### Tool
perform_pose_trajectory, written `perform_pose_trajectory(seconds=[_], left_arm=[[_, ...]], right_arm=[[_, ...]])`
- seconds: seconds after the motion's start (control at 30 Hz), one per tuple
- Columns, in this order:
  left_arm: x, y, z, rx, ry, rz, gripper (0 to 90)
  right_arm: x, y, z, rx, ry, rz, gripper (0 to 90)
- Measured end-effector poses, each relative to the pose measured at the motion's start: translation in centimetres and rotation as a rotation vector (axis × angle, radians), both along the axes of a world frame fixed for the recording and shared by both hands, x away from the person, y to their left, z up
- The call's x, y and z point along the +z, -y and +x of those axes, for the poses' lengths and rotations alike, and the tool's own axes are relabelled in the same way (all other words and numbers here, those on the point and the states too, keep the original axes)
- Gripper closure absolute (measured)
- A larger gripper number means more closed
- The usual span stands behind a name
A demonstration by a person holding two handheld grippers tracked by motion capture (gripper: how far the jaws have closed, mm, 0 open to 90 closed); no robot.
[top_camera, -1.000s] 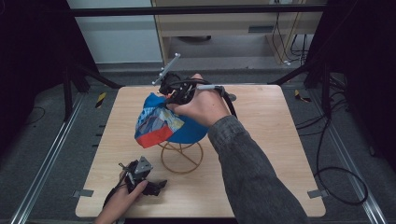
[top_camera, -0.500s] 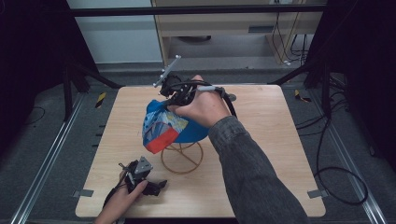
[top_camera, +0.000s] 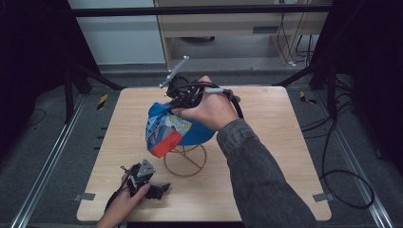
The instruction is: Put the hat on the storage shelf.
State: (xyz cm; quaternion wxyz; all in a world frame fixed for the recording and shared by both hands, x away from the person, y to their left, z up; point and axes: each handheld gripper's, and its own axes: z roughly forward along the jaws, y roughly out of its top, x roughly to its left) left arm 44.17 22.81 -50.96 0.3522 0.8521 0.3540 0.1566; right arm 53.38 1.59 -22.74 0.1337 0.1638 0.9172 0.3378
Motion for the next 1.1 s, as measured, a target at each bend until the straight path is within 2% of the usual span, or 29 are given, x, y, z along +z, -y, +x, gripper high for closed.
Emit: perform_pose_trajectory(seconds=[0.8, 0.87, 1.1], left_arm=[[0.0, 0.0, 0.0, 0.000, 0.000, 0.001, 0.0], [0.0, 0.0, 0.0, -0.001, 0.000, 0.000, 0.0], [0.0, 0.0, 0.0, -0.001, 0.000, 0.000, 0.0]], right_arm=[[0.0, 2.5, -0.9, -0.016, -0.016, 0.050, 66.1], [-0.1, 2.6, -0.9, -0.019, -0.012, 0.044, 65.7], [-0.5, 2.9, -1.0, -0.037, -0.013, 0.068, 58.6]])
